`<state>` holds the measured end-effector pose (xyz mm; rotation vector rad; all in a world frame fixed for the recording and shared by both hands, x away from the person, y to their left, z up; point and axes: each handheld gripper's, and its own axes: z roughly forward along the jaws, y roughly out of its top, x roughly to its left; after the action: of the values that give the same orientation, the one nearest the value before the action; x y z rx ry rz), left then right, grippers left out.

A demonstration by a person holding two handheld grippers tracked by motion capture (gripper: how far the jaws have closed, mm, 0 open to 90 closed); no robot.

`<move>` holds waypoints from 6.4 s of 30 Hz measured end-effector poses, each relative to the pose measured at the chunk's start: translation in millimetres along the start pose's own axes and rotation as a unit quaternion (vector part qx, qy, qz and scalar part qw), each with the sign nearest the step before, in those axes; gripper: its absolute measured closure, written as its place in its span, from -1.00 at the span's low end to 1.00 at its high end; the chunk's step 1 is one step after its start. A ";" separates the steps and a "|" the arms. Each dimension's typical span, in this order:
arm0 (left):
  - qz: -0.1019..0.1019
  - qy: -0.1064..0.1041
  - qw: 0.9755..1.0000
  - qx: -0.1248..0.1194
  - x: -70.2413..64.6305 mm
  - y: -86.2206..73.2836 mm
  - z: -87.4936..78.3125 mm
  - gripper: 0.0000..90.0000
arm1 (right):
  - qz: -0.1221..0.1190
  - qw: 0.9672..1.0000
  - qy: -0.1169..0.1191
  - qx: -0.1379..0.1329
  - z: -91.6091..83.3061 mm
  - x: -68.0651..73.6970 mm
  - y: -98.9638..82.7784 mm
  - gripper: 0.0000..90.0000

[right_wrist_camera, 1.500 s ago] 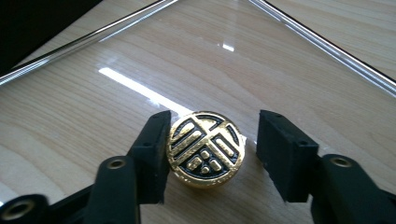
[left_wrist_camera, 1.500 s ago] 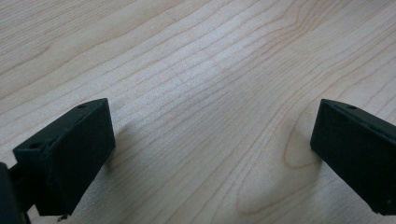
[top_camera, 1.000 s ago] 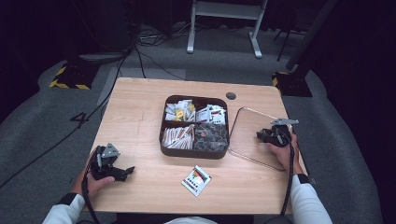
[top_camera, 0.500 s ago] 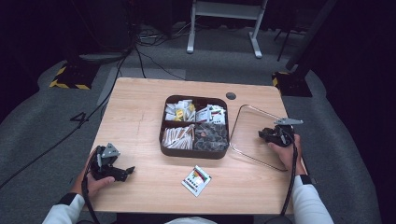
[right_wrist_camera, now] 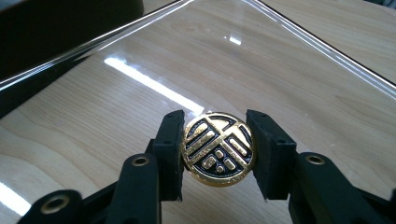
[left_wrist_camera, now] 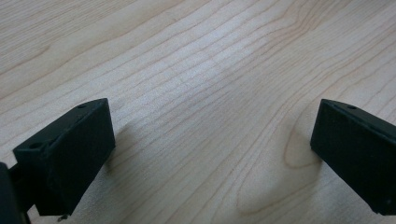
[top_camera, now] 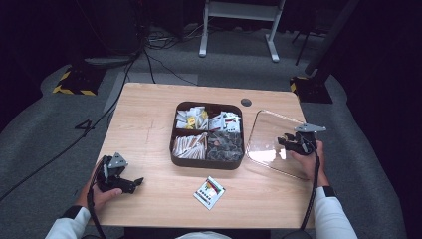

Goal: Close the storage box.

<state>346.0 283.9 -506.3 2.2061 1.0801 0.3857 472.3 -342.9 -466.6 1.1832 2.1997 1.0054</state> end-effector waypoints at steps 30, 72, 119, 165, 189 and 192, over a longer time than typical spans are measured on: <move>0.000 0.000 1.000 0.000 0.0 0.0 0.0 -1.00 | -0.043 0.999 0.013 -0.022 -34.6 15.5 49.2 0.33; 0.000 0.000 1.000 0.000 0.0 0.0 -0.1 -1.00 | -0.087 0.994 0.070 -0.020 3.5 86.2 108.7 0.33; -0.003 0.000 1.000 0.000 -0.5 -0.4 -0.2 -1.00 | -0.100 0.988 0.115 0.013 78.9 163.6 137.2 0.33; -0.004 0.000 1.000 0.000 -0.7 -0.5 -0.2 -1.00 | -0.108 0.986 0.124 0.040 111.0 197.5 147.8 0.33; -0.004 0.000 1.000 0.000 -0.7 -0.5 -0.2 -1.00 | -0.103 0.985 0.135 0.030 112.1 197.1 144.0 0.25; -0.004 0.000 1.000 0.000 -0.7 -0.5 -0.2 -1.00 | -0.104 0.985 0.135 0.027 111.1 198.1 144.8 0.19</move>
<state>345.2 283.6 -506.4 2.2023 1.0883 0.3821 515.9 -79.1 -434.1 0.8565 2.5133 1.0770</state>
